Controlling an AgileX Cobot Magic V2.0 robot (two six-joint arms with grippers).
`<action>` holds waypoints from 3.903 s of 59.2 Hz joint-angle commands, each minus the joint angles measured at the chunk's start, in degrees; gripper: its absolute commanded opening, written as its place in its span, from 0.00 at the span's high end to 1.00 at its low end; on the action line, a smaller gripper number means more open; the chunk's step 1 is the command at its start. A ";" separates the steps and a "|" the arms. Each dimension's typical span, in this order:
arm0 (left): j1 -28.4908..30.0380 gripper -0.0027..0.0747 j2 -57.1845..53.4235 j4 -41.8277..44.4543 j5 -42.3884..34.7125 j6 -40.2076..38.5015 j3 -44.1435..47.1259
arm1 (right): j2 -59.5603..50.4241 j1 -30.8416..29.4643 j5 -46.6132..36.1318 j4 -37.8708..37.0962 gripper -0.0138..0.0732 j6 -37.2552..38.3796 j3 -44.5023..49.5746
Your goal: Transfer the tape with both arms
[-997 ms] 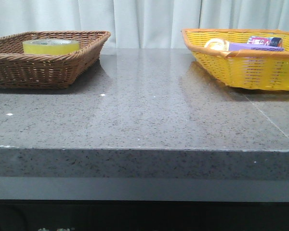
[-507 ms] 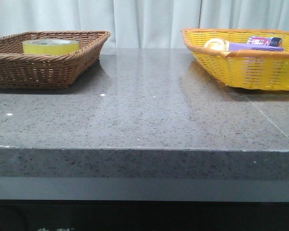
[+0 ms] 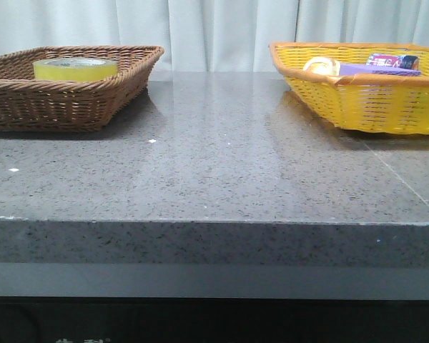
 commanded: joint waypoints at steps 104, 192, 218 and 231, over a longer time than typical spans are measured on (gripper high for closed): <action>31.79 0.99 -46.17 -4.42 -45.98 -0.58 54.78 | -0.20 -0.23 -3.65 -0.54 0.92 -0.34 -1.52; 31.79 0.99 -46.06 -4.42 -45.98 -0.58 54.78 | -39.62 -24.66 -34.80 0.54 0.92 -0.29 41.74; 31.79 0.99 -46.06 -4.42 -45.98 -0.58 54.78 | -43.28 -26.48 -40.54 0.54 0.92 -0.29 48.15; 31.79 0.99 -46.06 -4.42 -45.98 -0.58 54.78 | -43.28 -26.48 -40.54 0.54 0.92 -0.29 48.15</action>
